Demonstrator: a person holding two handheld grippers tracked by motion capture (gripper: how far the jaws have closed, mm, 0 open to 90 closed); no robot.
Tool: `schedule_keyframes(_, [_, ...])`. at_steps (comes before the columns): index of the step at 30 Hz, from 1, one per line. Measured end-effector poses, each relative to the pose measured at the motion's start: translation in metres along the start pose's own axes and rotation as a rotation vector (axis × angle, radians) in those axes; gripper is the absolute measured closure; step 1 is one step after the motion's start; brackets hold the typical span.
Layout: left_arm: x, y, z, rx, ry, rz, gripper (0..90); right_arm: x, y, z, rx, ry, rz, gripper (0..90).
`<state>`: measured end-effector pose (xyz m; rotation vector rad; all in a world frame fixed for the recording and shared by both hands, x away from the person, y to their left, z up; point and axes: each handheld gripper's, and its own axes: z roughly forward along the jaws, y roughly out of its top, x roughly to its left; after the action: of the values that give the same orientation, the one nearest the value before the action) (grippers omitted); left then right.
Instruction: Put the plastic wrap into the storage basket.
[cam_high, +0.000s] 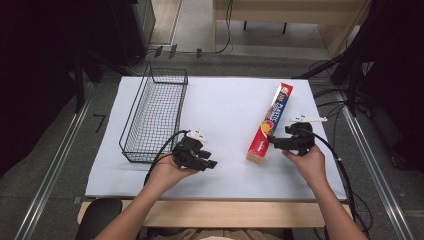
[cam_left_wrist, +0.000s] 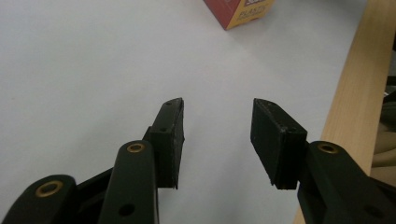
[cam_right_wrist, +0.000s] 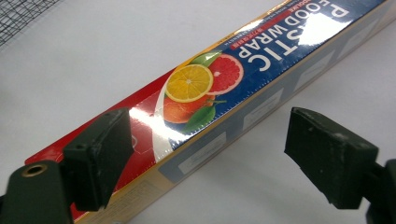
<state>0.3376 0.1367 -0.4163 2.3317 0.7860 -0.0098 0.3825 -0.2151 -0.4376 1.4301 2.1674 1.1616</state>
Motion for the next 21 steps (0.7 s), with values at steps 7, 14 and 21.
schedule_keyframes(7, [-0.0009, -0.001, -0.0022, -0.008, 0.0, 0.025, 41.6, 0.0033, -0.0002, 0.0011, 0.021, 0.011, -0.011, 22.1])
schedule_keyframes(14, [0.0016, -0.0009, -0.0072, -0.035, -0.026, 0.019, 39.9, 0.0064, -0.0004, 0.0, 0.06, 0.006, 0.003, 26.2])
schedule_keyframes(21, [0.0044, -0.0015, -0.0046, -0.021, -0.028, 0.018, 39.5, 0.0075, -0.0007, -0.0025, 0.056, 0.015, 0.012, 28.0])
